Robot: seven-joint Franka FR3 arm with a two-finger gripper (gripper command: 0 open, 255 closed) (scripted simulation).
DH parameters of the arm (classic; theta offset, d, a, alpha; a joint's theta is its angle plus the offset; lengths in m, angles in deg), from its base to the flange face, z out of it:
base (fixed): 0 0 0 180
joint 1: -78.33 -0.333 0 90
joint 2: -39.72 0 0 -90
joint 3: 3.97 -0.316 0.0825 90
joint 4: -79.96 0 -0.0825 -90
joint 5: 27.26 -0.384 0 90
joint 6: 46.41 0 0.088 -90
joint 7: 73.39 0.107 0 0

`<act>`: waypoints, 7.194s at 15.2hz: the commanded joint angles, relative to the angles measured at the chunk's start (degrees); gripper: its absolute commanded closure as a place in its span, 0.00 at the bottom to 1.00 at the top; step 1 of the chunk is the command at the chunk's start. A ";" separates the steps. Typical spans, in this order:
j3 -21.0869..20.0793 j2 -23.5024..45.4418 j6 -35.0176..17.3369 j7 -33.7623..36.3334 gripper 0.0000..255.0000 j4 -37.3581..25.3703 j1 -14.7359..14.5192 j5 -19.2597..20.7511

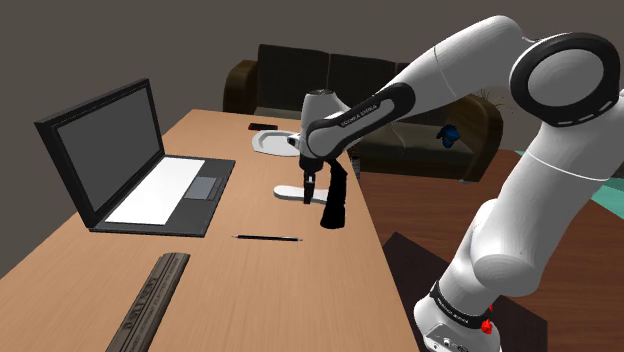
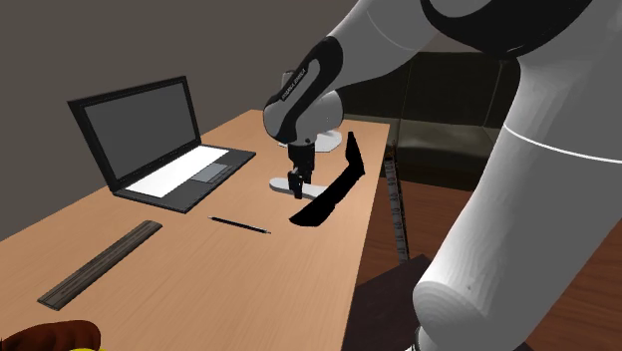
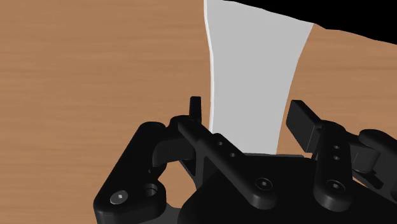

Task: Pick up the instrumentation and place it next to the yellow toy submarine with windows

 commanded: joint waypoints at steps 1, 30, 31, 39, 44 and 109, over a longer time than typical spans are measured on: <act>0.00 -0.77 1.40 -0.03 1.00 -0.65 0.00 0.00; -0.19 -9.64 23.94 -0.30 1.00 -14.33 -0.09 0.02; -0.20 -9.76 24.71 -0.31 1.00 -14.98 -0.10 0.02; -0.25 -10.26 30.86 -0.43 1.00 -20.63 -0.12 -0.02; -2.42 -14.13 32.00 3.06 1.00 -17.82 -1.60 -0.41; -26.81 -17.82 0.92 31.35 1.00 16.51 -12.78 -10.33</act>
